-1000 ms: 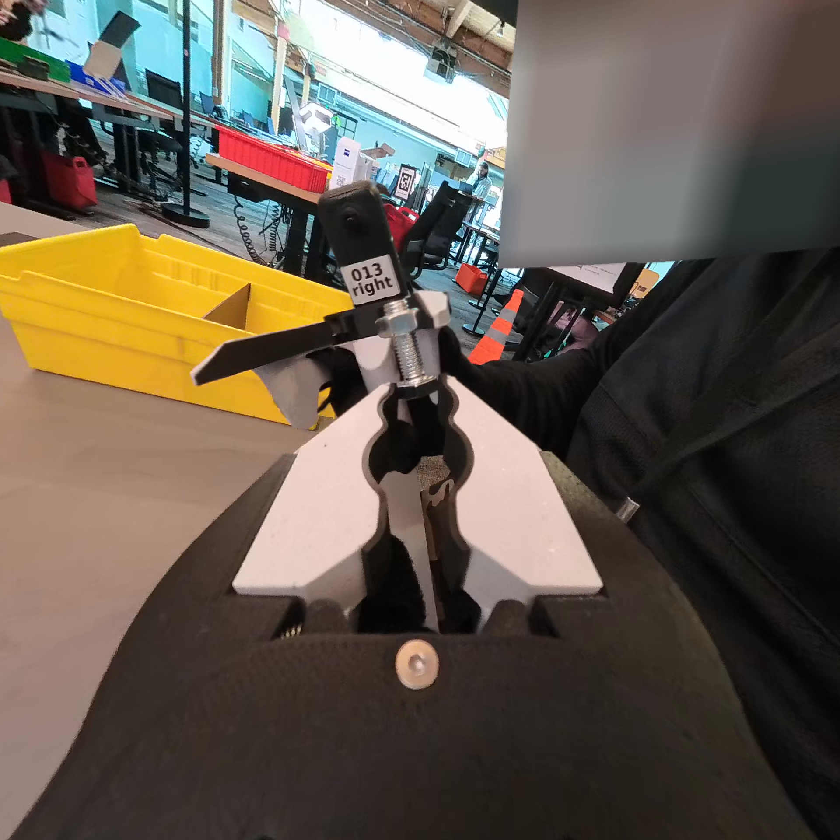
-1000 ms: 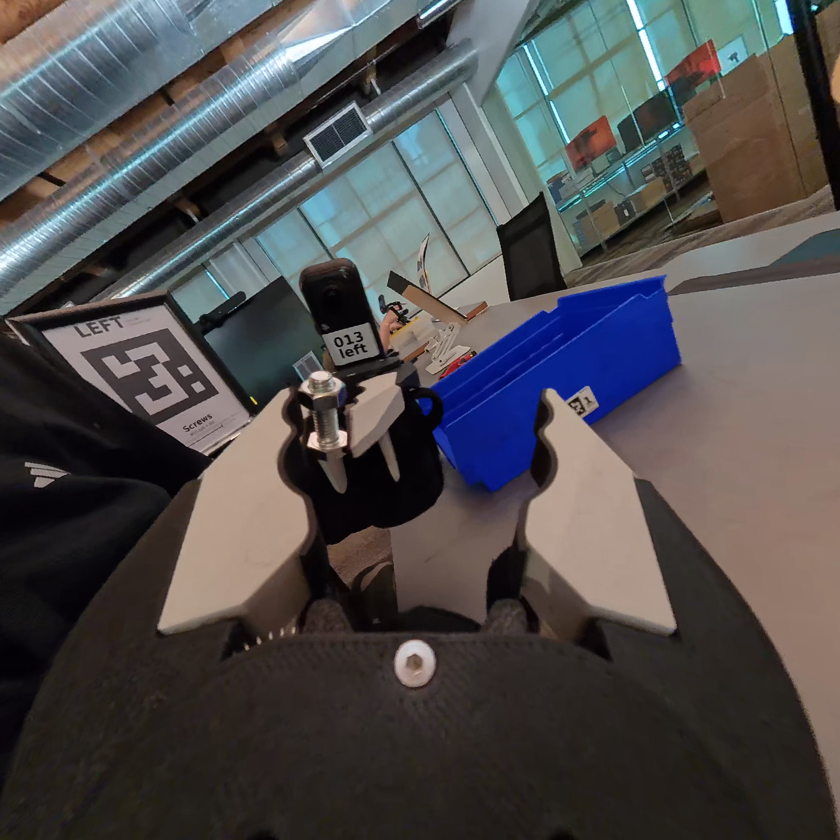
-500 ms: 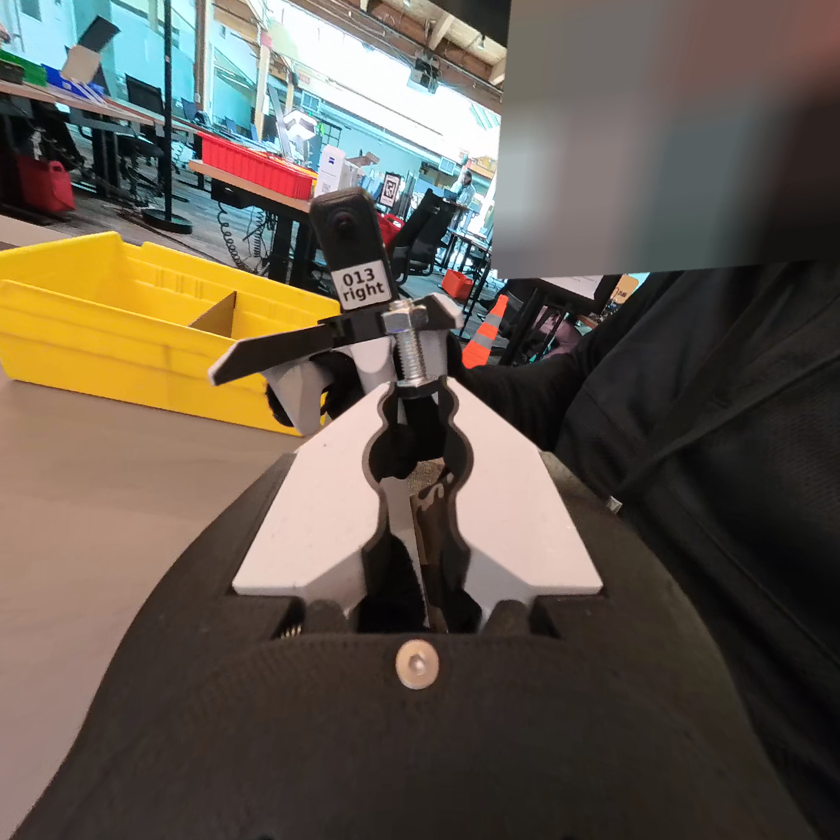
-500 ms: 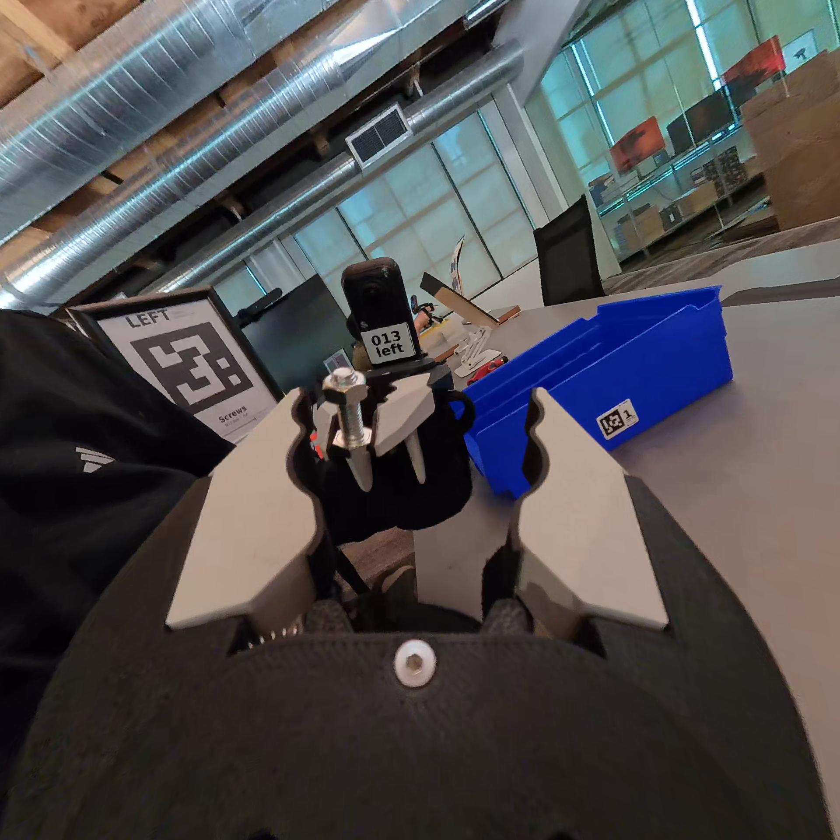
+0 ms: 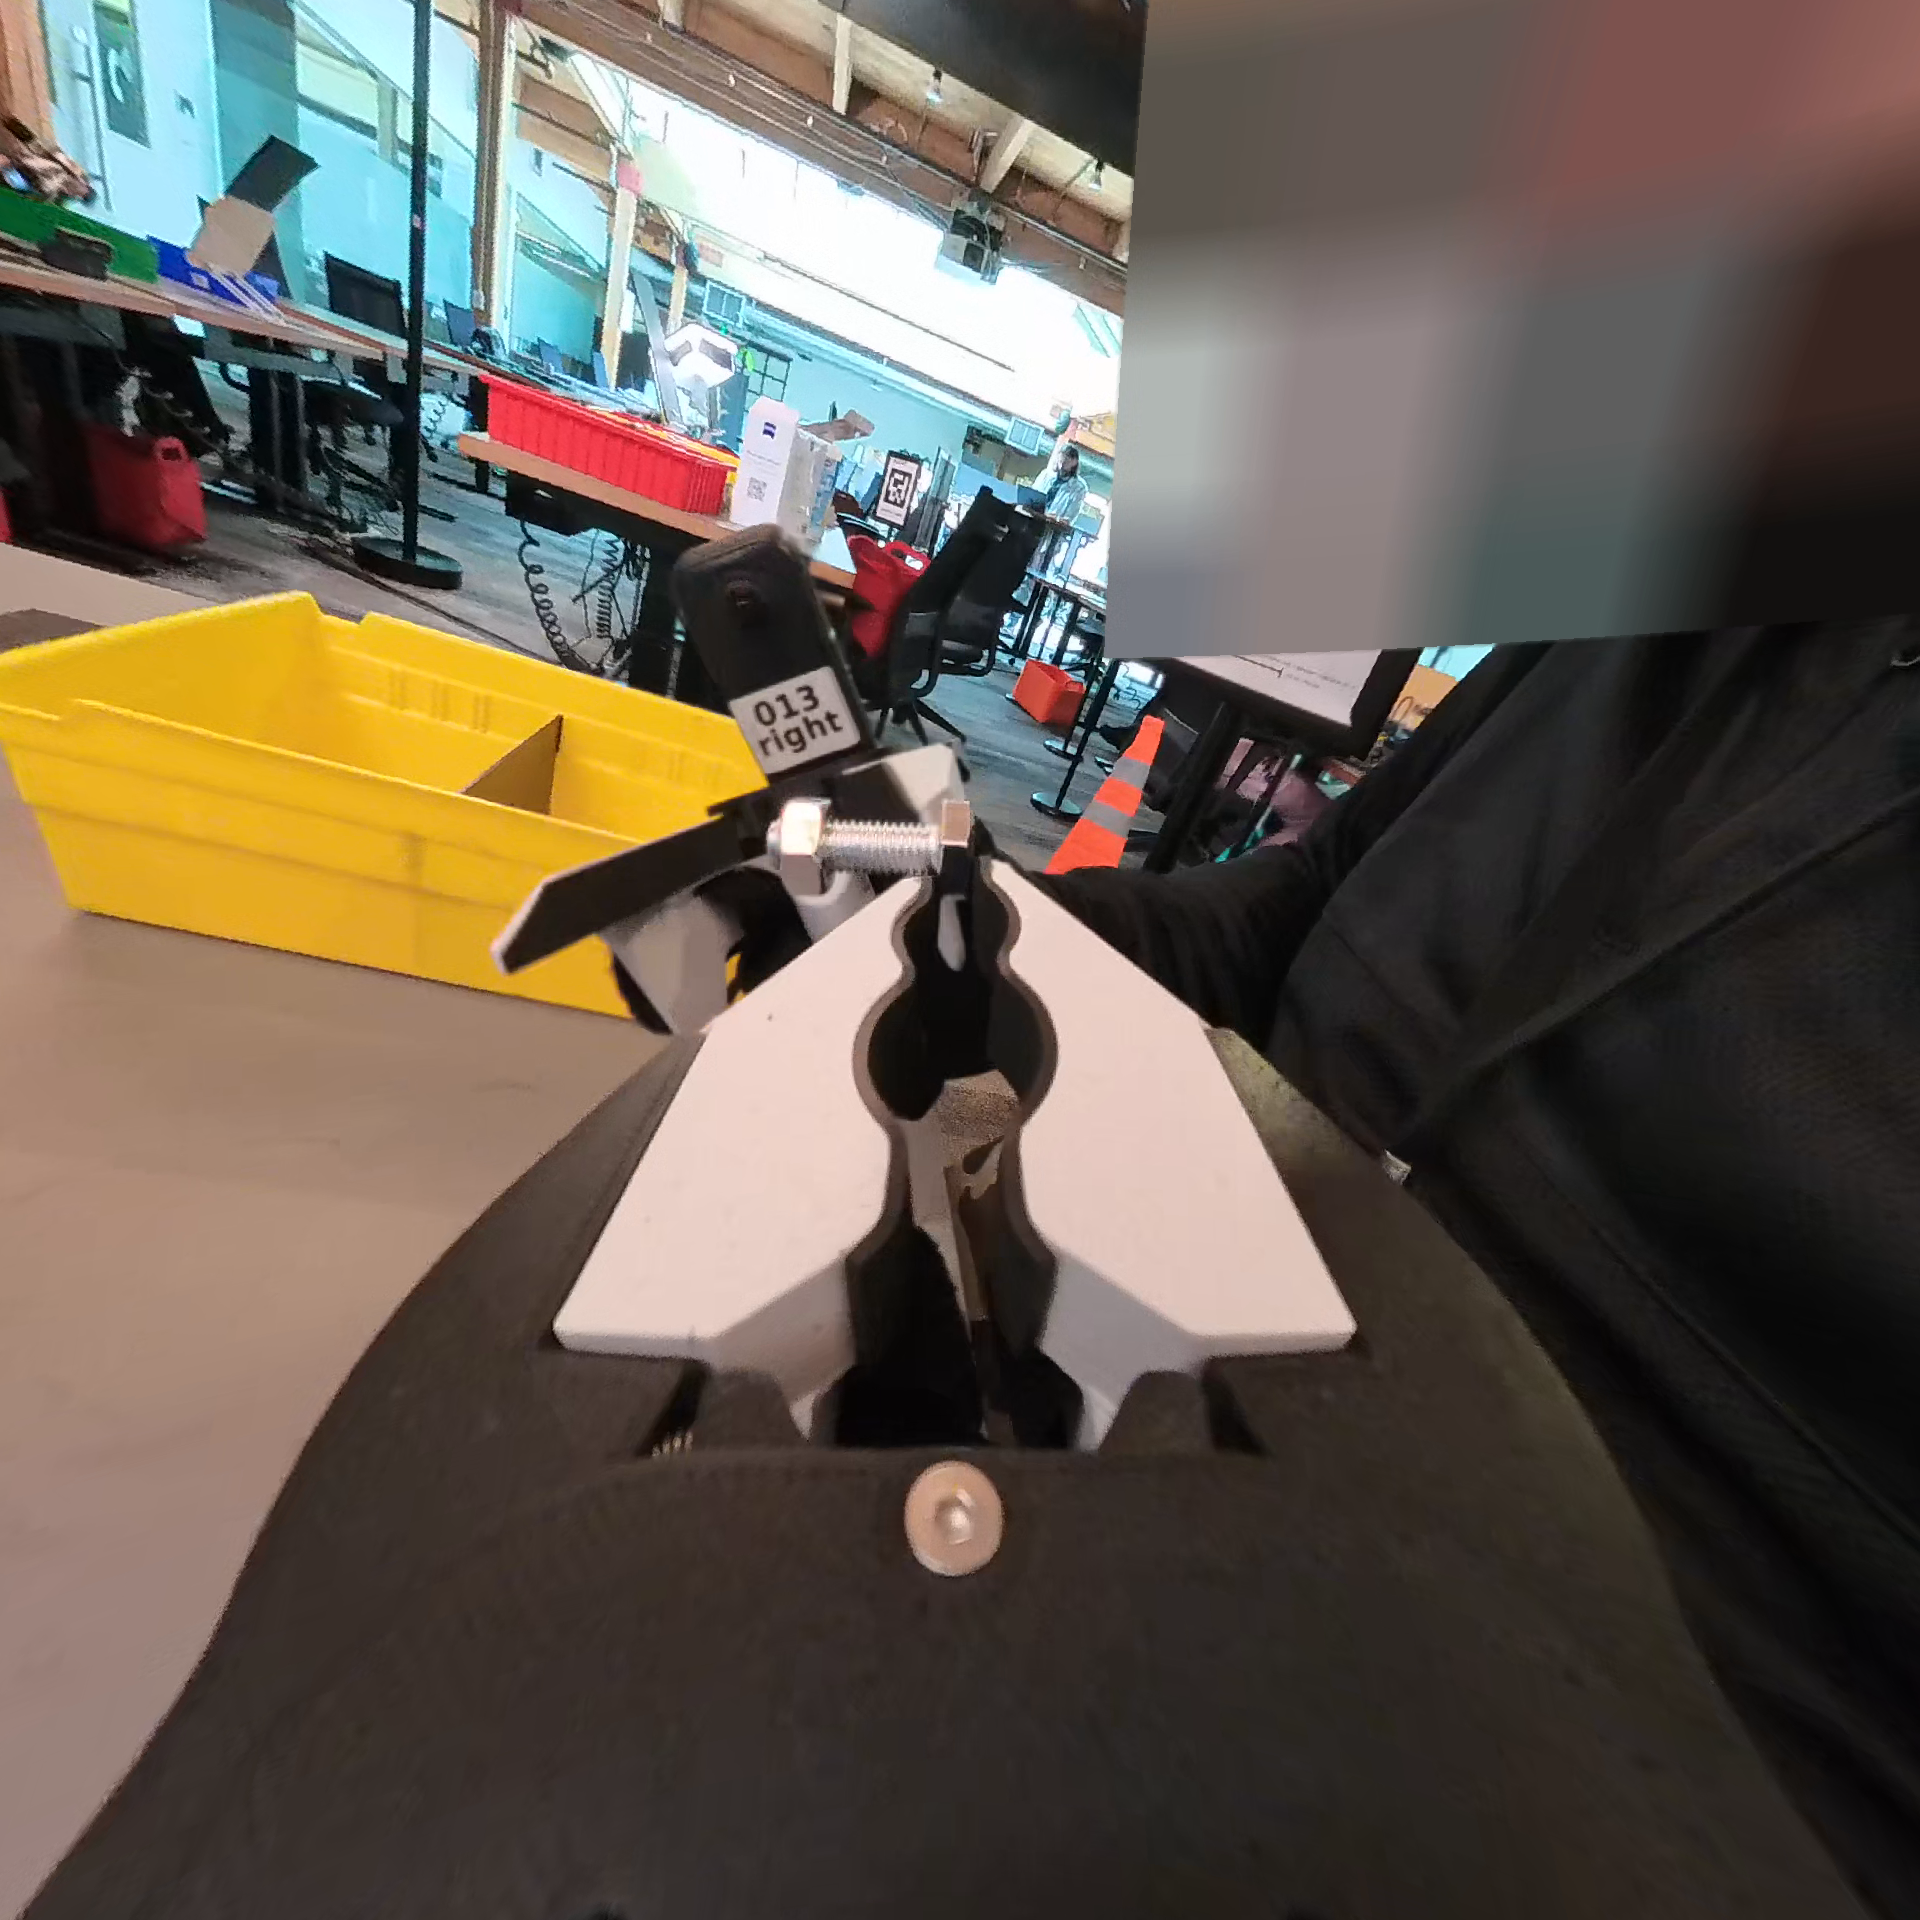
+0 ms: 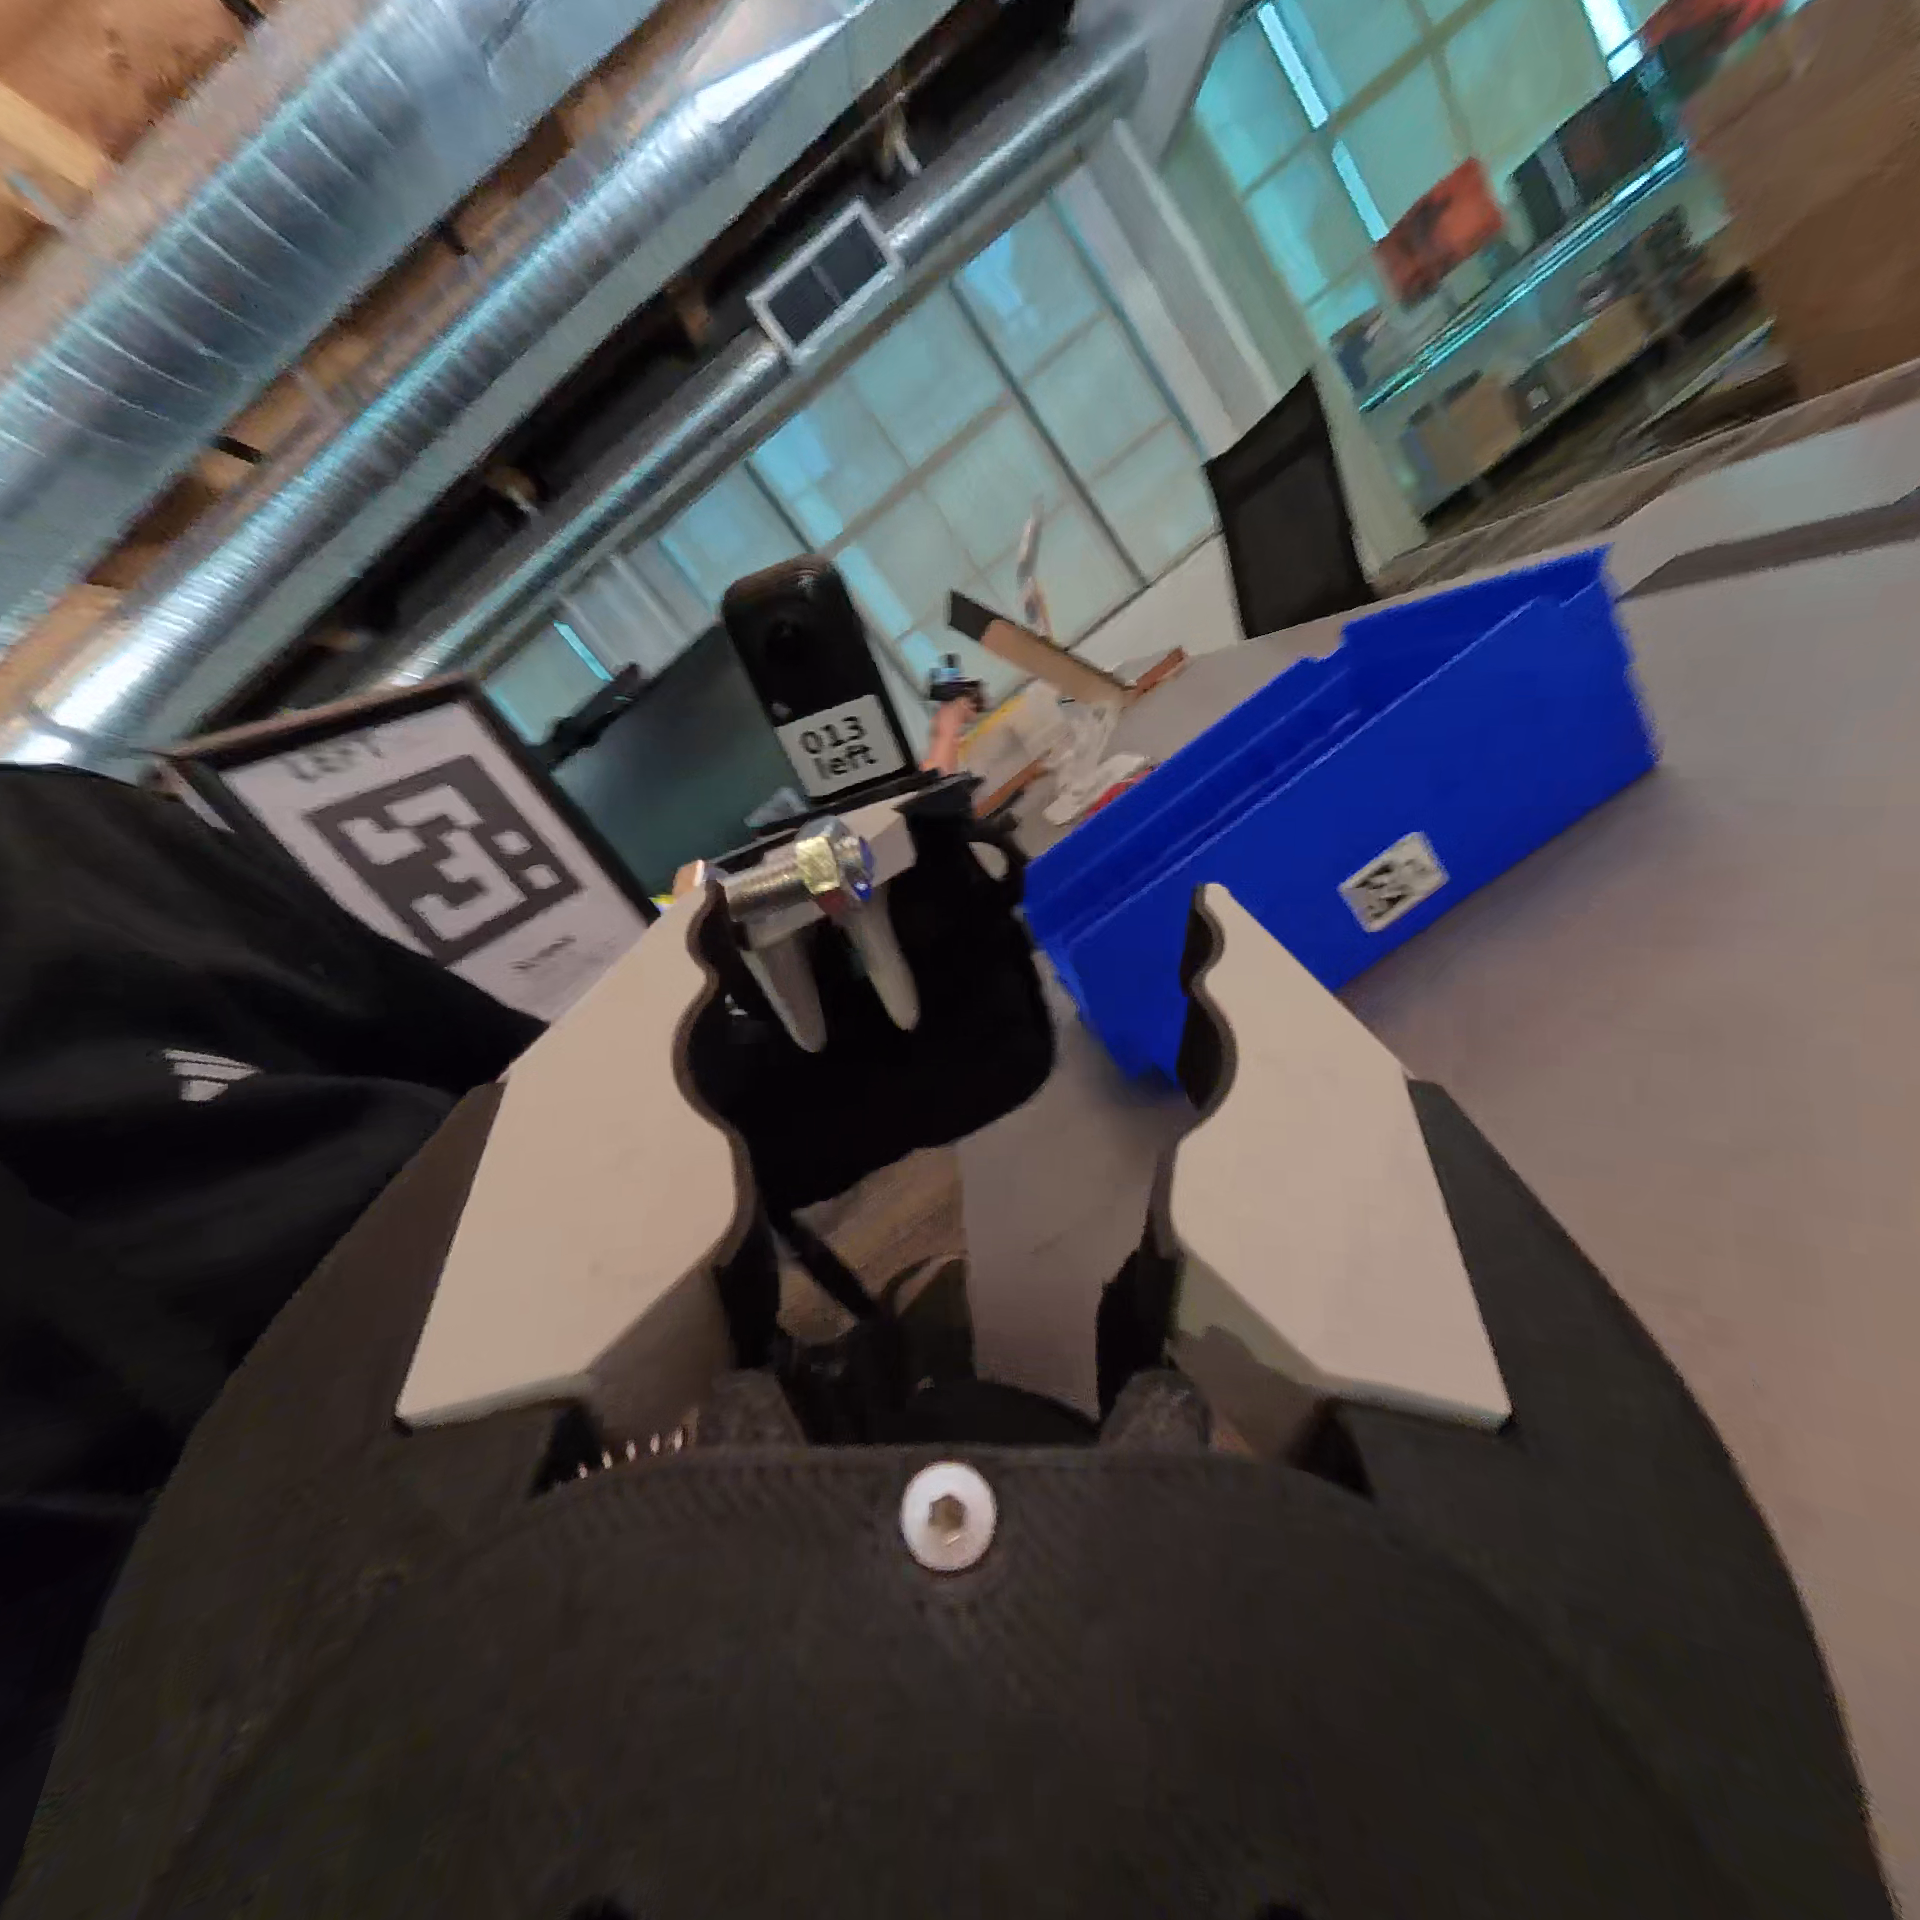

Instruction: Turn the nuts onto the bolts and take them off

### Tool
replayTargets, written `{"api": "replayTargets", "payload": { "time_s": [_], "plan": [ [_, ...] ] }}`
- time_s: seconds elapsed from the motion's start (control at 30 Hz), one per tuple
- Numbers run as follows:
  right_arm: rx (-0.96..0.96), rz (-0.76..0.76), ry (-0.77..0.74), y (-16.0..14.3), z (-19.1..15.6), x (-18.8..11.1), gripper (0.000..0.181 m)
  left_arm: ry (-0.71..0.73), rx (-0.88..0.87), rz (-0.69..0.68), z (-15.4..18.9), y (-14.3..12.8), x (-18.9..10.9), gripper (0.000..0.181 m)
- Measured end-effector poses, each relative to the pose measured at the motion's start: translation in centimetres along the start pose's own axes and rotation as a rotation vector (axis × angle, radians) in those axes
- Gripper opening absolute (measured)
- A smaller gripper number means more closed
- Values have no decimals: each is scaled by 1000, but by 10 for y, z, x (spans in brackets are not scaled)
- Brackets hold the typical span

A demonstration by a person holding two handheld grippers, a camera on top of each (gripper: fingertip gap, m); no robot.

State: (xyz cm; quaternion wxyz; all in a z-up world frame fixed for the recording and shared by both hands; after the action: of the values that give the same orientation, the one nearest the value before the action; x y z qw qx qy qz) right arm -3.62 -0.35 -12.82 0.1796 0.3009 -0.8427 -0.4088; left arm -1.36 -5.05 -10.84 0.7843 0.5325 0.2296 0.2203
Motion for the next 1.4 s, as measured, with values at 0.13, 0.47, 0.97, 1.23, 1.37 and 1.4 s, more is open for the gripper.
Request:
{"api": "replayTargets", "payload": {
  "time_s": [0.13, 0.47, 0.97, 1.23, 1.37, 1.4],
  "plan": [
    [129, -3, 168, -6, -13, 8, 59, 16, 44, -50, 3, -5, 7, 4],
    [155, 29, 284, -3, -29, 5, 18, 37, 59, -77, 0, -9, 14, 4],
    [-330, -128, -200, -3, -16, -3, 15, -84, -343, -86, -25, -24, 21, 39],
    [-471, -197, -291, -9, -17, 2, 15, -159, -417, -105, -19, -28, 26, 29],
    [-544, -235, -338, -12, -17, 4, 15, -187, -437, -116, -16, -30, 27, 20],
    [-562, -240, -347, -13, -17, 4, 15, -193, -442, -113, -16, -31, 27, 19]
  ]
}}
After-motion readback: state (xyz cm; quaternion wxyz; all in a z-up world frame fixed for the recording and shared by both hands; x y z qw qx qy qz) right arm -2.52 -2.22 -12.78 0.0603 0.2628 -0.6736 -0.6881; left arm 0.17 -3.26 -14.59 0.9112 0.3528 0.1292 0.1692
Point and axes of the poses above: each gripper's, where its closed fingertips meet, x out along the fingers, y out of its top, z = x × y across the jaws, the point moved 1 cm from there along -x, back along the fingers, and after that the axes turned 12 degrees about -z, right-handed, at the moved point
